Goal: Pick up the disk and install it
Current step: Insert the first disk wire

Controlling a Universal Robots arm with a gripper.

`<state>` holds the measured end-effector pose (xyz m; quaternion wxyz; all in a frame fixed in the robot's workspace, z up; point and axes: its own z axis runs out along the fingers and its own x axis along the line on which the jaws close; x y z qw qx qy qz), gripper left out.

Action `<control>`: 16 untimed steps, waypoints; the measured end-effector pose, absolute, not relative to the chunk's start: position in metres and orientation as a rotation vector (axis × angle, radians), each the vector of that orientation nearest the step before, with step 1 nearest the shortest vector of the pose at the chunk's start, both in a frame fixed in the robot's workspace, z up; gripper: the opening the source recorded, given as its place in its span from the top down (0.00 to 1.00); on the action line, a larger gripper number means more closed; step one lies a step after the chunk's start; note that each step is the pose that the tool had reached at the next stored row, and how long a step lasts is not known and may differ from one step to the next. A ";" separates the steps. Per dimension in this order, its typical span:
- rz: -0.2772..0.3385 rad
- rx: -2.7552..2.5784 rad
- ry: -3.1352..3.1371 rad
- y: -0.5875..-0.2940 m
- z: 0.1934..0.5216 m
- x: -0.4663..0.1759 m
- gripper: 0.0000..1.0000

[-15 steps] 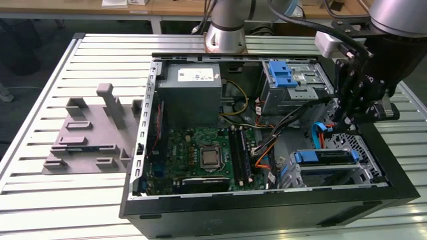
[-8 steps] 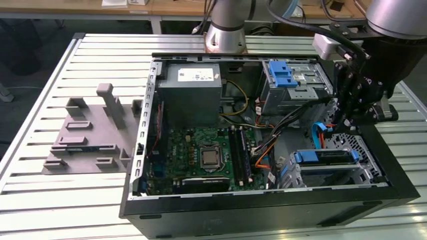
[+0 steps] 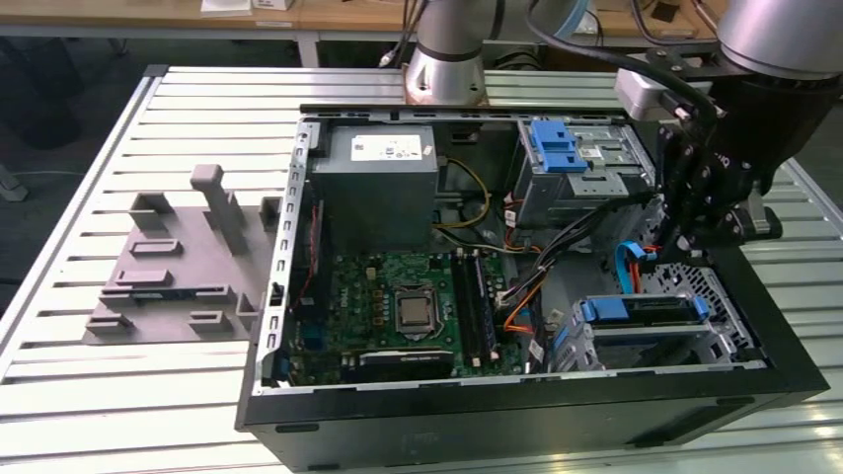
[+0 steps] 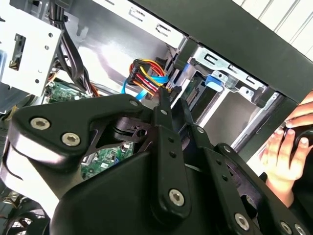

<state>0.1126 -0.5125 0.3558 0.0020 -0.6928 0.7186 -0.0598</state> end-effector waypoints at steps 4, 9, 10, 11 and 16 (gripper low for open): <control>-0.197 -2.177 2.258 -0.512 0.355 0.113 0.75; -0.198 -2.178 2.258 -0.512 0.354 0.114 0.84; -0.197 -2.178 2.258 -0.512 0.354 0.115 0.84; -0.197 -2.178 2.258 -0.512 0.354 0.115 0.84; -0.174 -2.191 2.270 -0.512 0.354 0.120 0.84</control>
